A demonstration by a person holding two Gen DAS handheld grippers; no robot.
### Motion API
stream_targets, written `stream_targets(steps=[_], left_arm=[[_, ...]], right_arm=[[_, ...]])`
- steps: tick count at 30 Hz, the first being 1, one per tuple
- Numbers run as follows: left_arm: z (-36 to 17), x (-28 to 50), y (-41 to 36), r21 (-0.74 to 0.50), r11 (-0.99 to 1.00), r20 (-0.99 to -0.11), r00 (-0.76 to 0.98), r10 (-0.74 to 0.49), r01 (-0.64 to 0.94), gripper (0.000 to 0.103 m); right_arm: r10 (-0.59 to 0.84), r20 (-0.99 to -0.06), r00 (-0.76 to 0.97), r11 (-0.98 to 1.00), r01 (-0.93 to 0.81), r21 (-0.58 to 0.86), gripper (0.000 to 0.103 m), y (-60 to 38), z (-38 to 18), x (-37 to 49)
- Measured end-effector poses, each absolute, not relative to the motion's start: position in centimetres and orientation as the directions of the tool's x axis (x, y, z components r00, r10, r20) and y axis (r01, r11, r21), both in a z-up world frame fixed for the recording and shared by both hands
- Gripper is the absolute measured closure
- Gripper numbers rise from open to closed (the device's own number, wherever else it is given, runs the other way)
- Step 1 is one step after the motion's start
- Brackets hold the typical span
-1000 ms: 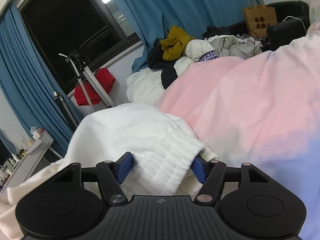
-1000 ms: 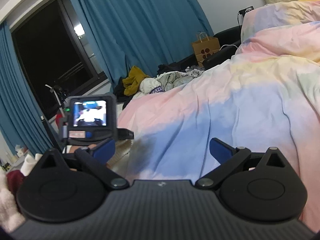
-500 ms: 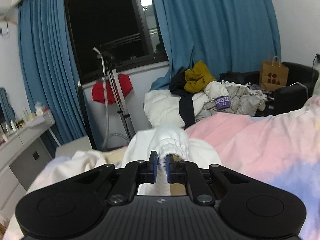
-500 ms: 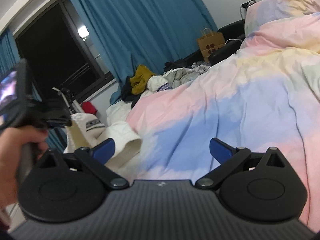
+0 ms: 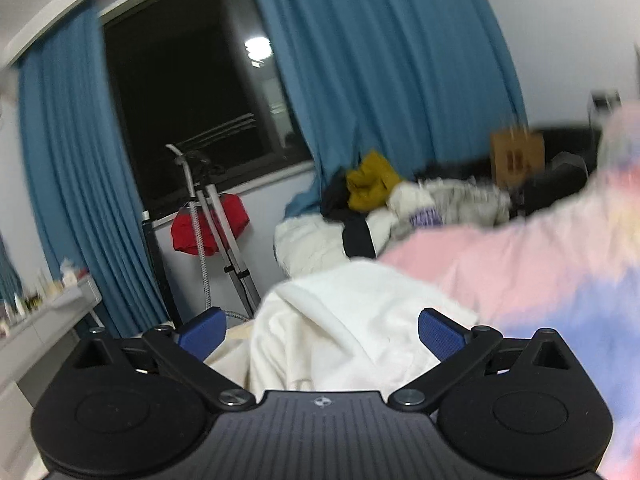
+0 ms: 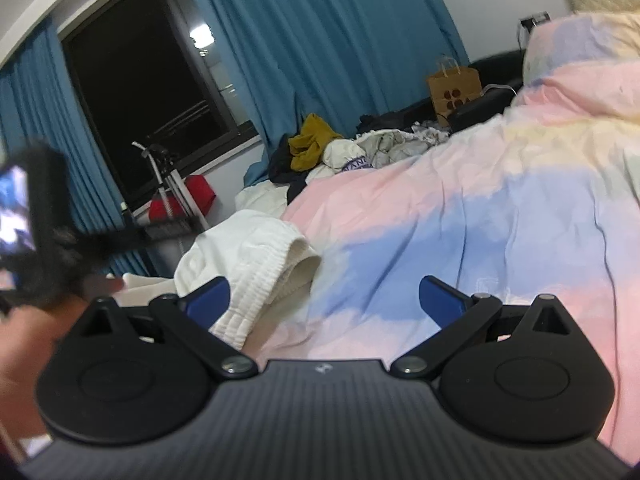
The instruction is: Fold clothes
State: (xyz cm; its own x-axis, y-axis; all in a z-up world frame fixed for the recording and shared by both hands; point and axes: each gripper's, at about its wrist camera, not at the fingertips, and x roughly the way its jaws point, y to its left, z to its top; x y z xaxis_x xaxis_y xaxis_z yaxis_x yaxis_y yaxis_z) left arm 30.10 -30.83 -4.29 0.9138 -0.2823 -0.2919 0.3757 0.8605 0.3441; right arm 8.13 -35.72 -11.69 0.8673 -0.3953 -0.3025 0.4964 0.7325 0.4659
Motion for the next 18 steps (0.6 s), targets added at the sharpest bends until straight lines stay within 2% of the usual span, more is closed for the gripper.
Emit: stream_targets(steps=[5,9,12,14,16,18], left_arm=[[-9.5,32.0,-36.3,0.406,0.775,-0.359,0.864,-0.352,0.484,0.005],[-13.4,33.7,-40.7,0.51,0.728,-0.326,0.886,-0.331,0.459,0.005],[-16.1,35.1,-43.1,0.572,0.713,-0.291,0.913,-0.287,0.406,0.022],[-16.7,35.4,-43.7,0.575,0.718,-0.235,0.92,-0.315,0.393,0.031],[-16.4,34.9,-43.4,0.556,0.727,-0.21,0.915,-0.346,0.403,0.048],[-15.6,34.8,-43.3,0.537,0.731,-0.201,0.905,-0.375,0.422,0.06]], right_arm=[[-0.422,-0.338,0.841,0.674,0.54,0.504,0.0,-37.7,-13.4,8.7],[-0.443,-0.371,0.816,0.637,0.578,0.51,0.0,-39.2,-15.2,10.0],[-0.447,-0.382,0.809,0.62,0.588,0.519,0.0,-39.7,-16.4,10.8],[-0.453,-0.382,0.805,0.627,0.593,0.506,0.0,-39.7,-17.0,11.4],[-0.451,-0.377,0.809,0.628,0.587,0.511,0.001,-39.8,-17.5,11.8],[-0.444,-0.368,0.817,0.625,0.577,0.527,0.001,-39.8,-17.9,12.1]])
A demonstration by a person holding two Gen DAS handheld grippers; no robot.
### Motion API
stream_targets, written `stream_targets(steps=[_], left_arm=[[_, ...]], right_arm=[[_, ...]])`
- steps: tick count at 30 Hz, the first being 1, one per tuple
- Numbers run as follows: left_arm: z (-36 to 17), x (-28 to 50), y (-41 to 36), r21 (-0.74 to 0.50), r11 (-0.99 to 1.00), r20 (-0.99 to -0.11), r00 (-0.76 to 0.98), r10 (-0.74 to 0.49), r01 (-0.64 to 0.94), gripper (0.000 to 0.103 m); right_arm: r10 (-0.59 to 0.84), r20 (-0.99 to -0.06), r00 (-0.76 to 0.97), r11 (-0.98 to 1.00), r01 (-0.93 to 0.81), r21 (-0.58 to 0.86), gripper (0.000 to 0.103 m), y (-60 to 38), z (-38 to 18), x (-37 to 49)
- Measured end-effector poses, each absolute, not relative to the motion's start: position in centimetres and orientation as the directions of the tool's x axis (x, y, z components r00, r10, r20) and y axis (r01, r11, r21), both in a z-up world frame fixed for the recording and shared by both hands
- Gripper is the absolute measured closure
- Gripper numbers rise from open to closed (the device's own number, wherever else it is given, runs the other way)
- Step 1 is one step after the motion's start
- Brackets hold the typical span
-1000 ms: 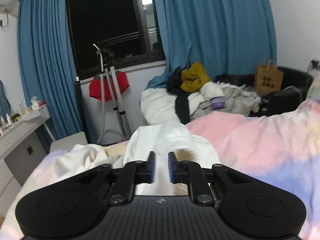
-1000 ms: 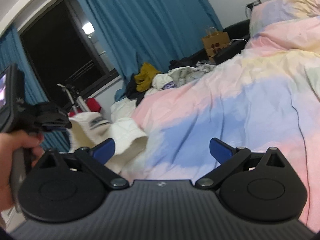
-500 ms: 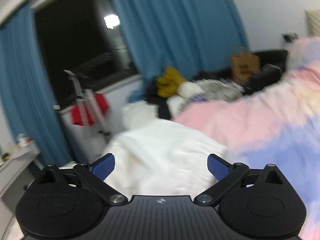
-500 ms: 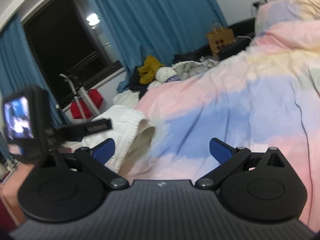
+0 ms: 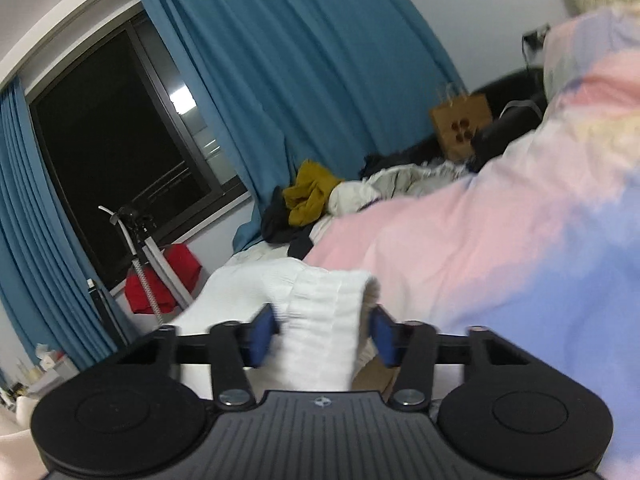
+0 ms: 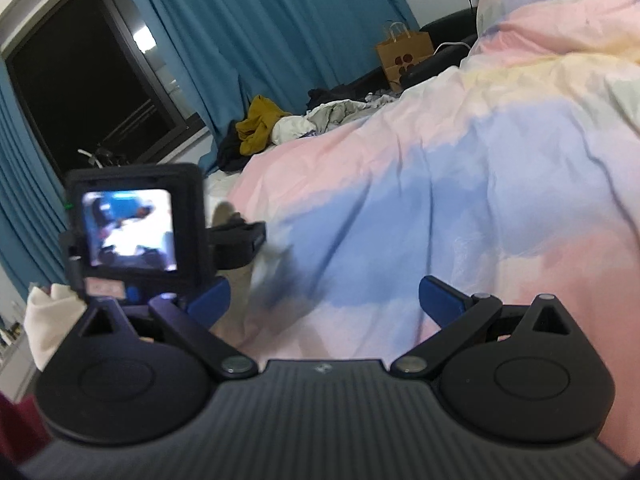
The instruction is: Fold clothes
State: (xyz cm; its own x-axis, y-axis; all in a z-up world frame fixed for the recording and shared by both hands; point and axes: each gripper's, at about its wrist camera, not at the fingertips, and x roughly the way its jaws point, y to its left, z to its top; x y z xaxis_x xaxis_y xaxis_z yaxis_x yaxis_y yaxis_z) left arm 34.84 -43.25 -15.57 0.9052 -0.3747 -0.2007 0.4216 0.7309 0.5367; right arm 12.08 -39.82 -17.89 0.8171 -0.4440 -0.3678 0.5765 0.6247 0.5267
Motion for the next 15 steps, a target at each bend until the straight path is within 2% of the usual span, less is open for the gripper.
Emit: stream_targets(steps=[1,5,7,15], left_arm=[[-15.1,34.2,-42.8,0.536,0.733,-0.183,0.906,-0.383,0.418,0.068],[-10.1,31.9,-38.7,0.422,0.818,-0.133,0.919,-0.37,0.39,0.077],[-7.0,30.5,-35.8,0.351,0.859,-0.111,0.927,-0.357,0.373,0.085],[4.9,21.1,-21.0,0.143,0.932,0.021,0.94,-0.34,0.334,0.085]], right_arm=[[-0.445,-0.356,0.822,0.624,0.57,0.534,0.001,-39.8,-17.8,12.0],[-0.433,-0.298,0.851,0.64,0.523,0.564,0.004,-39.6,-16.9,11.3],[-0.43,-0.255,0.866,0.649,0.493,0.58,0.004,-39.3,-16.2,10.5],[-0.318,-0.124,0.94,0.731,0.326,0.6,0.004,-37.5,-13.1,8.5]])
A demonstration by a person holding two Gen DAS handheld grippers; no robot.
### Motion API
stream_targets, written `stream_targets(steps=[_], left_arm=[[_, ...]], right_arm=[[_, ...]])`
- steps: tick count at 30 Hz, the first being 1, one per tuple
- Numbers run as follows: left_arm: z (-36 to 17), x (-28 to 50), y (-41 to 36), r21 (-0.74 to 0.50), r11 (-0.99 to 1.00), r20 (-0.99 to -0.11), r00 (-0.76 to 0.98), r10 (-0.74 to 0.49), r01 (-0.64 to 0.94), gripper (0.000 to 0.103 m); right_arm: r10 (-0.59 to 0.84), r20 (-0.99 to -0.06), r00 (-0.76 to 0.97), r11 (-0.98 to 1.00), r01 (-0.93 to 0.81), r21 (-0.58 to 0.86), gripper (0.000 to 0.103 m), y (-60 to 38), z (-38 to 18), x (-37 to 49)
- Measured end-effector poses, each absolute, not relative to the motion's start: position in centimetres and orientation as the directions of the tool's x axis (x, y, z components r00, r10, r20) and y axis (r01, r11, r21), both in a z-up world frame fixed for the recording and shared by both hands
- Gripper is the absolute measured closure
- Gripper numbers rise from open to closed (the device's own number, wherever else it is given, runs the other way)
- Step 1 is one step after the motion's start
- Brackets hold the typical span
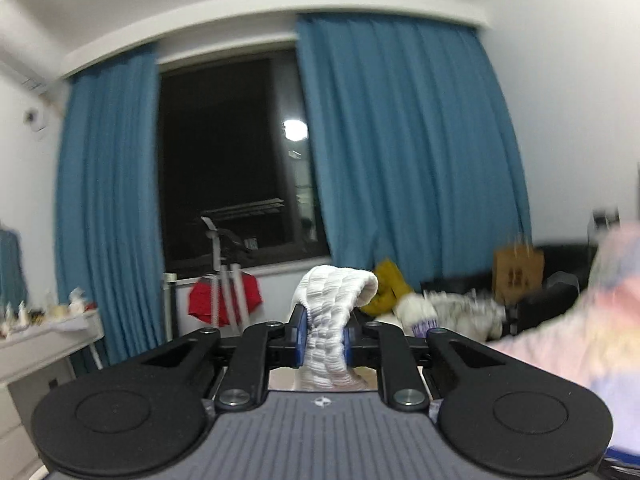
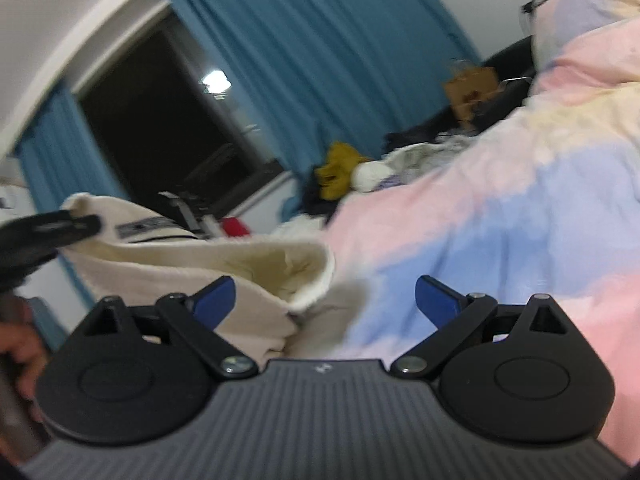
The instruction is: Fold clothes
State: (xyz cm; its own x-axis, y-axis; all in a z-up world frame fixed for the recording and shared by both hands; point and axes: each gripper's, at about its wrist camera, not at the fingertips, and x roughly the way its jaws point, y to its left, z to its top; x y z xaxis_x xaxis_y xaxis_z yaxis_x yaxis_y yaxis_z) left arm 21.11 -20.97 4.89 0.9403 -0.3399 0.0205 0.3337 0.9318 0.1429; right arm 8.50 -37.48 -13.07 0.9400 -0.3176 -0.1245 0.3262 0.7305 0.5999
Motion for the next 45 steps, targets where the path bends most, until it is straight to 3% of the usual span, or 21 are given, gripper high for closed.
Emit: stream_targets(steps=[3,7,14,19,25,27,28,30,32,34,40,45], left_arm=[[6.9,17.8,-14.3,0.039,0.949,0.031,0.949,-0.314,0.313,0.085],[6.1,14.0,-5.1,-0.085,0.963,-0.014,0.966,-0.26,0.257,0.085],[-1.8,13.9,6.2,-0.293,0.955,-0.251,0.959,-0.128,0.051,0.085],[-5.6,15.0,11.2,-0.421,0.903,-0.403,0.909,-0.102,-0.086,0.084],[-6.9,15.4,13.0,-0.419,0.902,-0.435,0.895,-0.099,-0.104,0.078],[-7.1,16.1,12.5,-0.41,0.906,-0.448,0.889,-0.097,-0.108,0.075],[-7.5,16.3,12.6,-0.41,0.906,-0.454,0.885,-0.101,-0.107,0.072],[-7.8,16.6,12.2,-0.417,0.903,-0.464,0.879,-0.111,-0.106,0.063],[-8.0,17.1,11.9,-0.433,0.893,-0.474,0.873,-0.112,-0.12,0.054],[-8.0,15.9,12.5,-0.458,0.881,-0.475,0.87,-0.129,-0.119,0.047],[-7.8,12.0,13.6,-0.553,0.828,-0.459,0.864,-0.208,-0.095,0.023],[-7.6,10.7,12.9,-0.508,0.857,-0.479,0.856,-0.193,-0.091,0.019]], right_arm=[[-0.231,-0.114,0.966,0.737,0.25,0.628,0.004,-36.8,-12.2,8.0],[-0.05,-0.176,0.983,0.668,0.164,0.726,0.004,-35.6,-12.8,7.9],[0.258,-0.324,0.91,0.511,0.156,0.845,0.004,-32.9,-16.2,10.7],[0.373,-0.4,0.837,0.5,0.182,0.847,0.004,-30.5,-18.1,12.9],[0.393,-0.515,0.762,0.647,0.168,0.744,0.007,-26.6,-19.3,16.1],[0.365,-0.515,0.775,0.685,0.151,0.713,0.015,-25.4,-19.3,16.8],[0.36,-0.506,0.784,0.695,0.136,0.706,0.03,-25.0,-19.0,17.2],[0.347,-0.49,0.799,0.714,0.114,0.691,0.042,-24.4,-18.4,17.6],[0.332,-0.477,0.814,0.729,0.1,0.677,0.072,-24.0,-17.6,17.6],[0.325,-0.468,0.822,0.718,0.107,0.688,0.083,-24.9,-16.9,17.7],[0.321,-0.348,0.881,0.622,0.082,0.779,0.089,-27.4,-13.6,14.9],[0.325,-0.28,0.903,0.57,0.049,0.82,0.089,-28.6,-12.0,11.9]])
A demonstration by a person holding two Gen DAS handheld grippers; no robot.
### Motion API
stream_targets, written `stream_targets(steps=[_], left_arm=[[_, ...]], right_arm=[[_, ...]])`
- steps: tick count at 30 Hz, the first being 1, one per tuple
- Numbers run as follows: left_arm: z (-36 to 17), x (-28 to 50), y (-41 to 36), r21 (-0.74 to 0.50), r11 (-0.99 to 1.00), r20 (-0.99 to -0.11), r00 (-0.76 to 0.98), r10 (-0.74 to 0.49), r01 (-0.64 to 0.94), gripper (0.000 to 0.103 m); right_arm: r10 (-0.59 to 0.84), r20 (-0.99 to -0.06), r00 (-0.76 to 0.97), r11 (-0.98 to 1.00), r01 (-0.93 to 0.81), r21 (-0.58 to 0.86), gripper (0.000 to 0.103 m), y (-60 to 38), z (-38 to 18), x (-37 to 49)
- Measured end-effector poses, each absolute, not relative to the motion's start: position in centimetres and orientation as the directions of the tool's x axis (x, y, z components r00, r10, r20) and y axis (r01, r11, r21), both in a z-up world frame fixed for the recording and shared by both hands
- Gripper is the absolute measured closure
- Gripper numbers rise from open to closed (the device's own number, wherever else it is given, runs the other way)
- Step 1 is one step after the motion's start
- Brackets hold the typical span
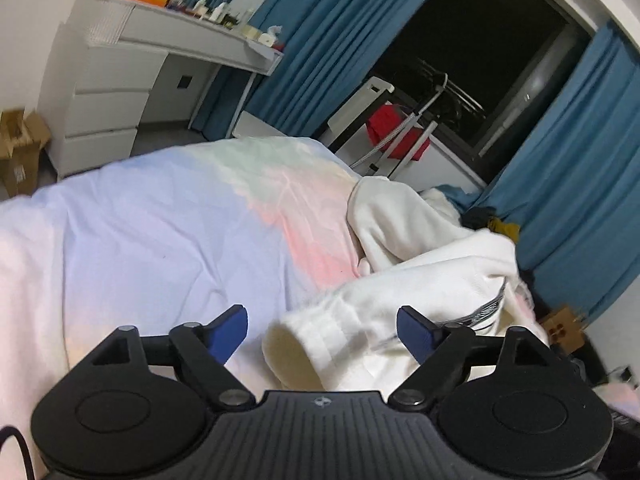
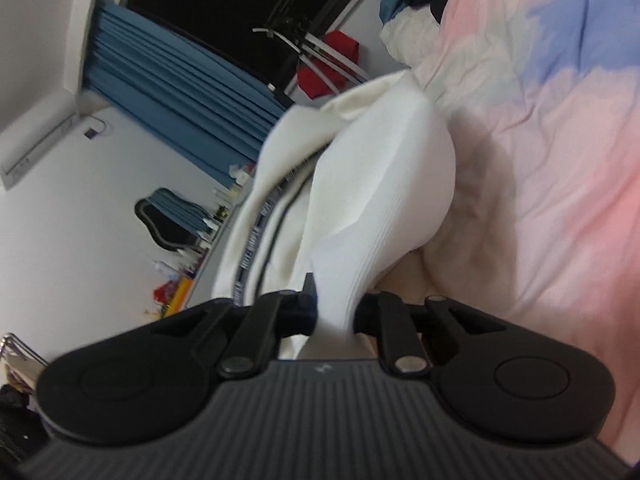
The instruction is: Fold clothes
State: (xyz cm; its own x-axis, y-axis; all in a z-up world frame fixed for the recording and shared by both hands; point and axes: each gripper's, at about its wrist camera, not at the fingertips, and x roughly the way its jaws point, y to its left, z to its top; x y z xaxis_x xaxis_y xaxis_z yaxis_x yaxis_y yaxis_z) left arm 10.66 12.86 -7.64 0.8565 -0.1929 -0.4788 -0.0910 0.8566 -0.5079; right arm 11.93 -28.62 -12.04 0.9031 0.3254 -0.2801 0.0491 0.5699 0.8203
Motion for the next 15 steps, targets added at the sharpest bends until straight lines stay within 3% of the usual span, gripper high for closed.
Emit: stream_targets(steps=[3,8,11,13,15], left_arm=[[-7.7,11.1,11.7,-0.438,0.899,-0.515,0.828,-0.222,-0.031,0.013],[-7.8,12.6,8.4,-0.302,0.946,-0.586,0.76,-0.282,0.118,0.013],[-8.8,13.6,6.6,-0.292,0.938,-0.66,0.671,-0.339,0.187,0.03],[-9.1,13.9,6.1,-0.269,0.945,-0.684,0.655,-0.322,0.185,0.054],[-8.9,14.1,6.7,-0.302,0.943,-0.673,0.669,-0.317,0.142,0.066]], right_arm=[[0.327,-0.289,0.9,0.553,0.066,0.83,0.089,-29.2,-12.5,10.9],[0.331,-0.289,0.899,0.514,0.085,0.854,0.089,-31.1,-14.7,11.4],[0.324,-0.284,0.902,0.502,0.09,0.86,0.089,-31.8,-14.9,11.1],[0.325,-0.286,0.902,0.492,0.097,0.865,0.089,-32.0,-15.3,11.0],[0.328,-0.3,0.896,0.476,0.117,0.872,0.09,-31.5,-15.9,10.7]])
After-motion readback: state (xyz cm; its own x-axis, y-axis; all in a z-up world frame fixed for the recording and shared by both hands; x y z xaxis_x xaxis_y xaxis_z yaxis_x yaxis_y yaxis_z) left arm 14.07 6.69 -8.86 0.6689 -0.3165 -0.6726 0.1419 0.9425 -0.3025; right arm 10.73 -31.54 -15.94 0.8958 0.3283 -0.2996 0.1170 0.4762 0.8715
